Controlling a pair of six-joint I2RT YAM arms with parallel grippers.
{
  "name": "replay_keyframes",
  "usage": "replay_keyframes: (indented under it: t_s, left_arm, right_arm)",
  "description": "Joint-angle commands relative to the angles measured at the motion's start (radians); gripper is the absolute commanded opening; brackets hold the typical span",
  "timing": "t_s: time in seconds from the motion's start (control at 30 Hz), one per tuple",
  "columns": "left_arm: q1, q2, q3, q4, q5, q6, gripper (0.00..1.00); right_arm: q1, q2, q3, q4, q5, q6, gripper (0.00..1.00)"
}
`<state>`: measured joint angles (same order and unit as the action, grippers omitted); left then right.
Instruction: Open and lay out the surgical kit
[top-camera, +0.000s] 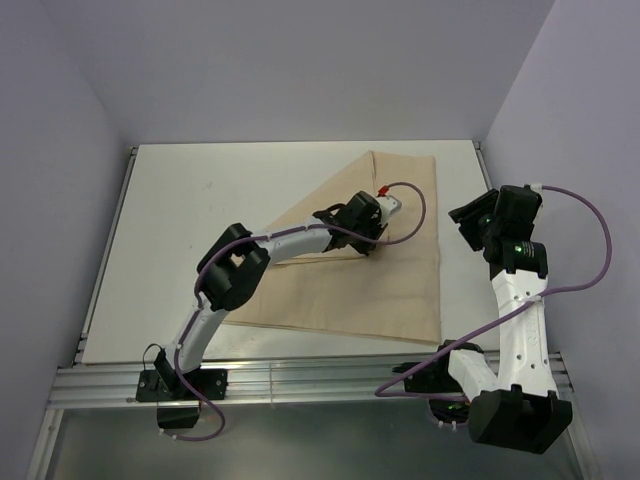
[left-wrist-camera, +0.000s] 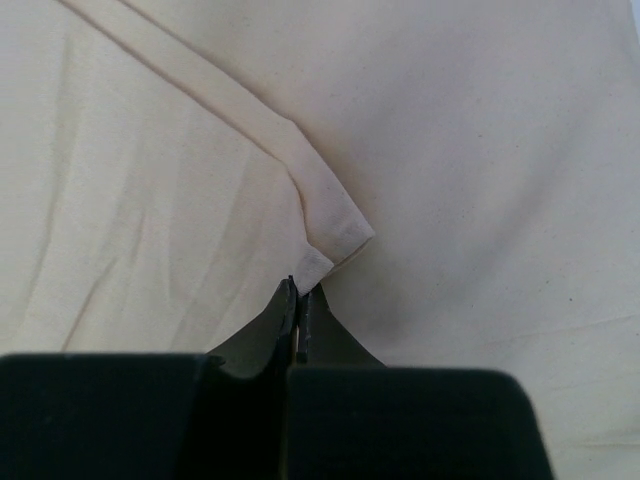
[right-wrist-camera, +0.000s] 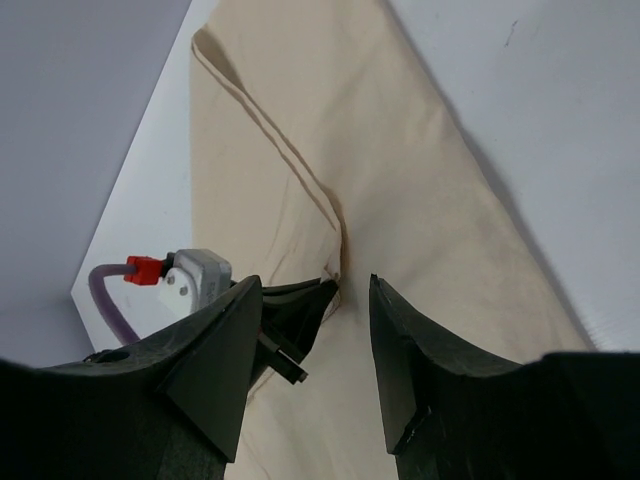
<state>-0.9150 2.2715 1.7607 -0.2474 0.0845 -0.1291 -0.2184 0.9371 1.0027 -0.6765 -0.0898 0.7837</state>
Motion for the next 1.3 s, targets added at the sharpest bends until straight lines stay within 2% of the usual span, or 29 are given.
replay_keyframes:
  t_s: [0.0, 0.2, 0.37, 0.5, 0.7, 0.97, 1.17, 1.27]
  left_arm:
    - [0.031, -0.127, -0.03, 0.08, -0.055, -0.046, 0.0]
    - [0.074, -0.165, -0.02, 0.059, -0.086, -0.058, 0.0]
    - [0.139, -0.184, 0.019, 0.033, -0.21, -0.011, 0.0]
    - [0.258, -0.176, 0.052, 0.042, -0.294, 0.046, 0.0]
    - [0.45, -0.176, 0.08, 0.106, -0.321, 0.074, 0.0]
    - [0.637, -0.064, 0.187, 0.184, -0.373, 0.118, 0.0]
    - [0.728, 0.043, 0.267, 0.24, -0.385, 0.187, 0.0]
    - [0.763, 0.078, 0.289, 0.269, -0.377, 0.172, 0.0]
  right_arm:
    - [-0.003, -0.024, 0.022, -0.001, 0.019, -0.009, 0.55]
    - [-0.004, -0.026, 0.01, 0.006, 0.01, -0.001, 0.54]
    - [-0.004, -0.041, -0.009, 0.011, 0.007, 0.009, 0.54]
    - [-0.002, -0.078, -0.091, 0.052, -0.016, 0.025, 0.53]
    - [-0.002, -0.135, -0.203, 0.072, -0.047, 0.022, 0.53]
    - [-0.002, -0.187, -0.298, 0.094, -0.079, 0.026, 0.53]
    - [-0.001, -0.167, -0.325, 0.101, -0.061, -0.001, 0.53]
    - [-0.001, -0.147, -0.329, 0.117, -0.071, -0.021, 0.53]
